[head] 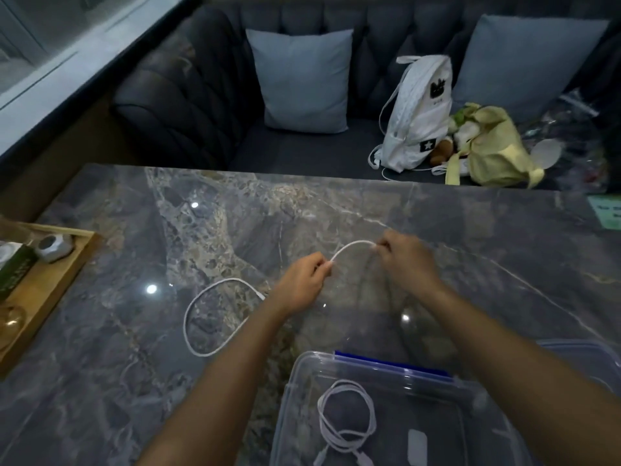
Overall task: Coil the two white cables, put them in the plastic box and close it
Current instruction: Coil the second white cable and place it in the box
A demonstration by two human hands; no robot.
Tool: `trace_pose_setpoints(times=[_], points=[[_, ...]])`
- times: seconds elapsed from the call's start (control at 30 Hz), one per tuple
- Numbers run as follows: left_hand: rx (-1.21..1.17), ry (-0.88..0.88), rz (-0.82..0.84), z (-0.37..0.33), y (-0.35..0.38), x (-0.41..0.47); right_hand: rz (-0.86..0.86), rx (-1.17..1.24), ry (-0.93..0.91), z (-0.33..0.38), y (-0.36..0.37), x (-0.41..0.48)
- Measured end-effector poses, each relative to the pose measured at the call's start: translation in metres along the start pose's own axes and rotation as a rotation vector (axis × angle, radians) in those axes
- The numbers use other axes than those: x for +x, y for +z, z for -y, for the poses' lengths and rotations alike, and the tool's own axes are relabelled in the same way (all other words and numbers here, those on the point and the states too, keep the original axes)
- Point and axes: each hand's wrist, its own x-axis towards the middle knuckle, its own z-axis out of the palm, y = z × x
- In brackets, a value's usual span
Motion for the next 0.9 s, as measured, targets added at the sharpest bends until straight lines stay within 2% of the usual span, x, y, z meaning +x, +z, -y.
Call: trace_pose_setpoints(times=[0.07,0.13,0.23,0.3,0.4,0.5,0.63,0.7,0.8,0.9], points=[[0.053,0.055,-0.001,-0.004,-0.015,-0.009,-0.078,-0.014,0.059,-0.005,-0.021,0.001],[0.027,0.099,-0.01,-0.012,-0.028,-0.019,-0.109,-0.078,0.031,-0.007,-0.038,-0.004],[-0.068,0.154,-0.031,-0.037,-0.038,-0.031,-0.065,-0.166,-0.284,0.009,-0.052,-0.021],[-0.141,0.194,0.001,-0.057,-0.039,-0.038,0.002,-0.125,-0.519,0.03,-0.054,-0.033],[-0.314,0.214,0.001,-0.077,-0.042,-0.049,-0.034,-0.007,-0.663,0.055,-0.061,-0.047],[-0.426,0.177,0.004,-0.077,-0.054,-0.061,-0.202,0.012,-0.579,0.052,-0.077,-0.049],[-0.174,0.196,-0.04,-0.059,-0.066,-0.076,-0.18,0.184,-0.223,0.031,-0.104,-0.039],[-0.141,0.171,-0.088,-0.051,-0.065,-0.082,-0.156,0.129,-0.125,0.025,-0.114,-0.039],[-0.141,0.134,-0.166,-0.052,-0.058,-0.089,-0.093,-0.205,-0.251,0.029,-0.114,-0.052],[-0.124,0.175,-0.166,-0.071,-0.045,-0.093,-0.127,-0.209,-0.553,0.052,-0.11,-0.078]])
